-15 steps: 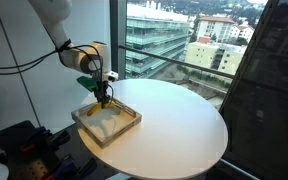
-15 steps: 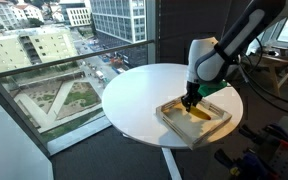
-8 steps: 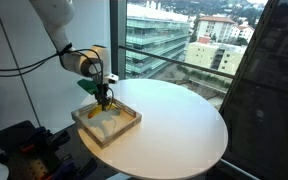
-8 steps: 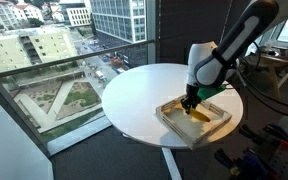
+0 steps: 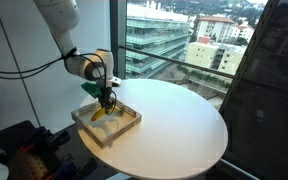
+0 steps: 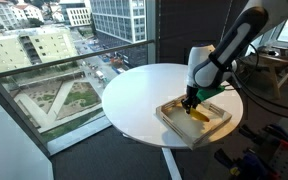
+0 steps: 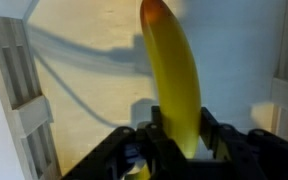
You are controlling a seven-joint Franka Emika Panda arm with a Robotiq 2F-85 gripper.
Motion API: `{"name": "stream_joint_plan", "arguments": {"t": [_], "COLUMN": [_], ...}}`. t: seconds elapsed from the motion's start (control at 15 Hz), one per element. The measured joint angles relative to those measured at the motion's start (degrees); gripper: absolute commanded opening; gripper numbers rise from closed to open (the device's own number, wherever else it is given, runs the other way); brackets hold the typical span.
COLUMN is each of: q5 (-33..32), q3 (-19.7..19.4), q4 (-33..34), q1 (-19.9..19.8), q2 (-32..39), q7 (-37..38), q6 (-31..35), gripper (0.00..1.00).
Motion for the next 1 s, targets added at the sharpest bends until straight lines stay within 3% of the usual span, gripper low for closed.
{"name": "stream_joint_plan", "arguments": {"t": [0.07, 0.2, 0.47, 1.0], "q5": [0.00, 0.00, 0.00, 0.00], "q3": [-0.08, -0.19, -0.22, -0.21], "q4": [0.24, 0.63, 1.12, 1.38], "q1": [0.00, 0.00, 0.00, 0.00], "q2": [0.38, 1.03, 1.85, 2.43], "q7": [0.00, 0.03, 0.04, 0.04], "q6": [0.00, 0.00, 0.00, -0.11], "gripper": [0.66, 0.72, 0.99, 1.00]}}
